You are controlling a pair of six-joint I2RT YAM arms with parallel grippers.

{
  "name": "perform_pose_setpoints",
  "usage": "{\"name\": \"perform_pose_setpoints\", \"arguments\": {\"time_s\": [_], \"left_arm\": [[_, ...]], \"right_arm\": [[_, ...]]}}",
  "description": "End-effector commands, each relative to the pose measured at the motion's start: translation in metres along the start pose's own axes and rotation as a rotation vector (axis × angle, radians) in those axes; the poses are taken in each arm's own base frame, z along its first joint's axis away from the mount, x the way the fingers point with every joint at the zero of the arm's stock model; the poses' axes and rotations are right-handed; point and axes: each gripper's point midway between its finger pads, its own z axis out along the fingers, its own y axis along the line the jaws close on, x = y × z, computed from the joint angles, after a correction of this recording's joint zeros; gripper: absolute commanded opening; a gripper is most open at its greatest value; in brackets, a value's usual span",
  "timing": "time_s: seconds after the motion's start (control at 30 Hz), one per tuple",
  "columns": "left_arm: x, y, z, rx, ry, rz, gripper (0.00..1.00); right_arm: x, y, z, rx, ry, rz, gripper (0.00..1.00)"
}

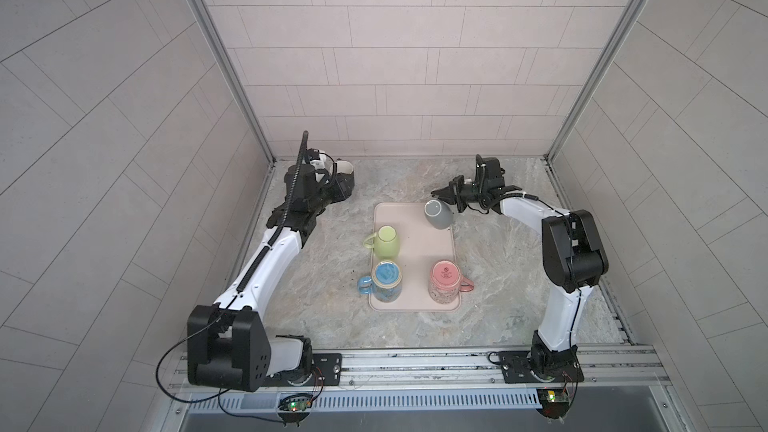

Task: Turn the mug right side up
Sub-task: 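Lift the grey mug with the right gripper while the left gripper approaches it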

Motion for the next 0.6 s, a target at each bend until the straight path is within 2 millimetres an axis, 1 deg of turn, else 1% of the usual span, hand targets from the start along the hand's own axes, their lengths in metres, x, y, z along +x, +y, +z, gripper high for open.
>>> {"name": "perform_pose_setpoints", "arguments": {"time_s": [0.0,0.13,0.33,0.43,0.57], "left_arm": [[-0.026,-0.012,-0.003,0.029,-0.052,0.008,0.55],[-0.038,-0.023,-0.002,0.074,-0.066,-0.005,0.54],[-0.050,-0.041,0.004,0.151,-0.053,-0.036,0.50],[-0.056,-0.051,0.006,0.193,-0.035,-0.054,0.49],[-0.063,-0.067,0.006,0.257,-0.004,-0.076,0.47]], "right_arm": [[0.022,0.024,-0.001,0.059,0.036,-0.256,0.00],[0.044,0.048,0.003,0.134,0.056,-0.529,0.00],[0.079,0.072,0.009,0.239,0.044,-0.914,0.00],[0.098,0.085,0.012,0.229,0.031,-1.081,0.00],[0.129,0.104,0.013,0.157,0.003,-1.334,0.00]]}}
